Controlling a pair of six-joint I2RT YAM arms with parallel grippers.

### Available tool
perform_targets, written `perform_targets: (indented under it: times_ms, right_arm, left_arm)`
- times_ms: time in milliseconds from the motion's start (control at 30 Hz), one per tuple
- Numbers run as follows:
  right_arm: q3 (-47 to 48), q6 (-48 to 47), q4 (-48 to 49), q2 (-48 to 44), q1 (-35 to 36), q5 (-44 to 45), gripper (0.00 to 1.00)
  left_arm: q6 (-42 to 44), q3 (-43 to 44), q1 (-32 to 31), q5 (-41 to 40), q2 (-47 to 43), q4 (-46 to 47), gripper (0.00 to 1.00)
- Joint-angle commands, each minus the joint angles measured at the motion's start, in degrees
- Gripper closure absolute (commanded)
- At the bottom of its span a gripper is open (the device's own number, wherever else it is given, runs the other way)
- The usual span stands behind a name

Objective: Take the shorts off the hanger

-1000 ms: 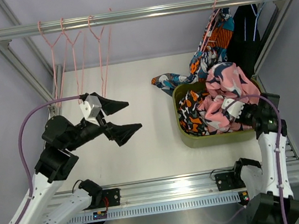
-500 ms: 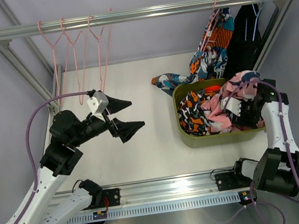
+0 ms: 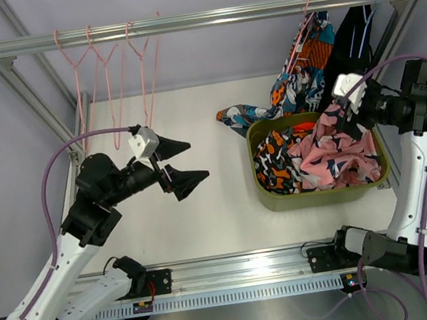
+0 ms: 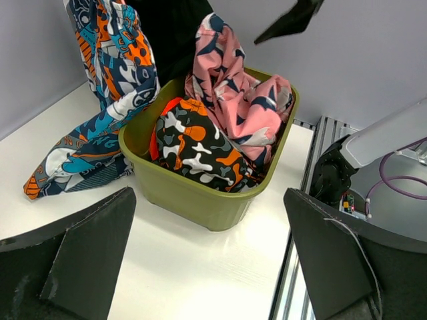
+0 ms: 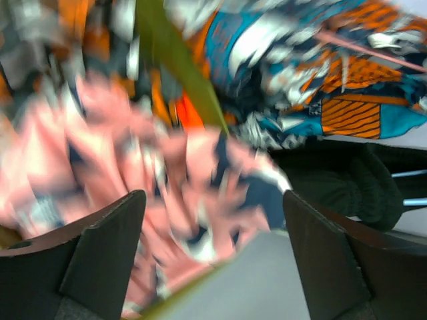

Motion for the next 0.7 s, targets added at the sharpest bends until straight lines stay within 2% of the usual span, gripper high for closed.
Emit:
perform_targets:
  times_ms: [0, 33, 67, 133, 267, 467, 567, 667]
  right_arm:
    - [4.7, 29.8, 5.8, 1.3, -0.1, -9.9, 0.13]
    - [3.4, 35.6, 15.6, 1.1, 0.4, -8.8, 0.16]
    - [2.4, 42.5, 19.1, 1.1, 1.2, -7.4, 0.18]
    - [0.4, 43.1, 21.7, 2.0, 6.6, 0.2, 0.18]
    - [-3.5, 37.4, 19.0, 5.9, 11.8, 8.4, 0.20]
    - [-9.5, 36.3, 19.5, 5.6, 12.1, 24.2, 0.27]
    - [-12.0, 34.8, 15.9, 3.3, 12.1, 27.8, 0.35]
    - [-17.4, 32.3, 14.1, -2.2, 12.1, 29.2, 0.51]
  left_arm:
    - [0.0, 0.3, 0.3, 0.2, -0.1, 3.5, 0.01]
    - [-0.2, 0.3, 0.3, 0.5, 0.1, 3.9, 0.01]
    - [-0.4, 0.3, 0.3, 0.6, 0.2, 4.0, 0.01]
    - [-0.5, 0.2, 0.3, 0.7, 0.2, 4.4, 0.01]
    - [-1.7, -0.2, 0.3, 0.2, -0.5, 4.8, 0.01]
    - [-4.4, -3.7, 0.3, -2.4, -3.2, 6.0, 0.01]
    - [-5.1, -5.0, 0.3, -3.5, -4.3, 6.4, 0.01]
    - [-5.3, -6.2, 0.3, -3.7, -4.4, 7.4, 0.01]
